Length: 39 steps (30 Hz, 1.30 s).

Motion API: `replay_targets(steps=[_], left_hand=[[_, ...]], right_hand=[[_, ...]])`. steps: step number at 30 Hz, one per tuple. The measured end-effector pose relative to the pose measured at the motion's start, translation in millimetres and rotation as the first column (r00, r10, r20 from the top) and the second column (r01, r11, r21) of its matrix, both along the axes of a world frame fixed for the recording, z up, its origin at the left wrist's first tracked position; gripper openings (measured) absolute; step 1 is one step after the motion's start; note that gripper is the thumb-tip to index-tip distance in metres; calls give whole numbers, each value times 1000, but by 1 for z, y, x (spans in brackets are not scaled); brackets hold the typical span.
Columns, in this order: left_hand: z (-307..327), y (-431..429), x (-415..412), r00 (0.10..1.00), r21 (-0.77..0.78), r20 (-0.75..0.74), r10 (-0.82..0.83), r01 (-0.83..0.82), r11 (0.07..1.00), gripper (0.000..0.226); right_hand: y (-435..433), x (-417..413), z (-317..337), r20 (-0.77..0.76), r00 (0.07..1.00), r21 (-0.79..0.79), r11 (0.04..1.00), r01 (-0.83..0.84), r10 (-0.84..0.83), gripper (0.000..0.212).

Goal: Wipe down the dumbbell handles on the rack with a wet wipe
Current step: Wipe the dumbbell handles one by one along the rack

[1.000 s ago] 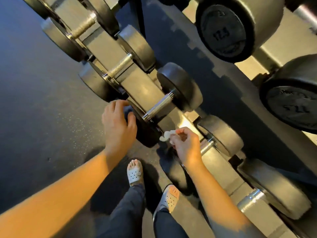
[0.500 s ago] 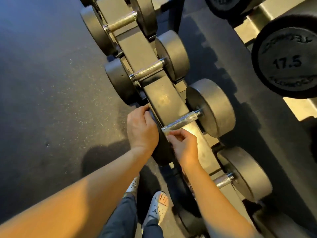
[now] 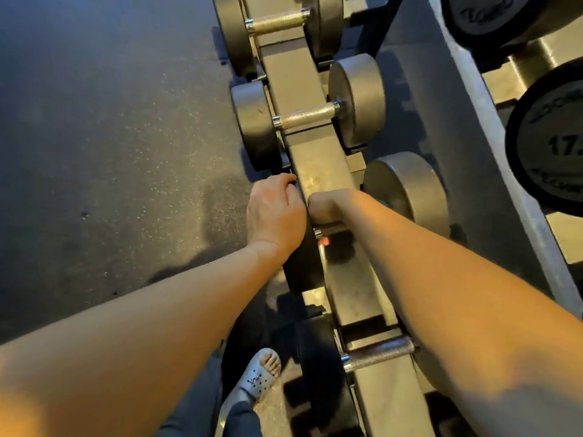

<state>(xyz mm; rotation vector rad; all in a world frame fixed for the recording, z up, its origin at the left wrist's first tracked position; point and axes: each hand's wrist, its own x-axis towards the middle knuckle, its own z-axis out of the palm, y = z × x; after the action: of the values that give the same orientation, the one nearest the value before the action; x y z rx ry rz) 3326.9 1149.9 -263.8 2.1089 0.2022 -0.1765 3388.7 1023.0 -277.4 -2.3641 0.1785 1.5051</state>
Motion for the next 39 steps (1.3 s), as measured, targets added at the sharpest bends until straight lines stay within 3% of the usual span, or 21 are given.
replay_targets(steps=[2, 4, 6, 8, 11, 13, 16, 18, 21, 22, 25, 27, 30, 33, 36, 39], left_hand=[[3, 0, 0, 1000, 0, -3, -5, 5, 1000, 50], [4, -1, -2, 1000, -3, -5, -5, 5, 1000, 50], [6, -1, -3, 1000, -4, -6, -4, 4, 1000, 50], [5, -2, -2, 1000, 8, -11, 6, -5, 1000, 50], [4, -4, -1, 1000, 23, -1, 18, -18, 1000, 47], [4, -5, 0, 1000, 34, -5, 24, -24, 999, 46], [3, -5, 2, 999, 75, -21, 24, -23, 997, 48], [5, -5, 3, 999, 100, -36, 20, -17, 995, 49], [9, -7, 3, 999, 132, -45, 14, -8, 991, 47], [10, -8, 3, 999, 141, -52, 13, -5, 990, 45], [11, -8, 3, 998, 148, -67, 18, -8, 989, 38], [12, -8, 4, 997, 136, -73, 9, 1, 991, 35], [12, -8, 4, 997, 143, -76, -2, 13, 990, 33], [13, -9, 3, 996, 126, -88, 0, 11, 992, 28], [11, -7, 5, 997, 131, -77, -28, 38, 991, 26], [8, -7, 6, 997, 151, -61, -41, 50, 987, 45]], right_hand=[[-4, -5, 0, -12, 1000, 61, 998, 27, -26, 18], [-8, -23, 4, 232, 966, 29, 991, -129, 119, 24], [-18, -51, 7, 525, 829, -13, 975, -221, 194, 21], [-30, -85, 7, 721, 668, 31, 955, -295, 182, 14], [-50, -124, -3, 855, 445, -67, 908, -414, 266, 57], [-55, -129, -15, 873, 374, -140, 895, -423, 314, 63], [-41, -106, -17, 862, 425, -146, 939, -312, 275, 41], [-28, -83, -11, 775, 570, -179, 959, -218, 274, 18], [-25, -61, 3, 623, 747, -266, 961, -75, 230, 15], [-30, -61, 6, 630, 749, -286, 958, -22, 206, 16], [-35, -70, 9, 745, 629, -320, 946, 45, 222, 18], [-26, -80, 5, 796, 552, -271, 962, -45, 250, 18], [-24, -92, -9, 817, 518, -130, 956, -262, 253, 22], [-55, -84, -17, 817, 482, -143, 921, -361, 316, 22], [-69, -74, -10, 801, 486, -271, 936, -227, 350, 20], [-47, -90, -3, 868, 432, -262, 965, -17, 244, 21]])
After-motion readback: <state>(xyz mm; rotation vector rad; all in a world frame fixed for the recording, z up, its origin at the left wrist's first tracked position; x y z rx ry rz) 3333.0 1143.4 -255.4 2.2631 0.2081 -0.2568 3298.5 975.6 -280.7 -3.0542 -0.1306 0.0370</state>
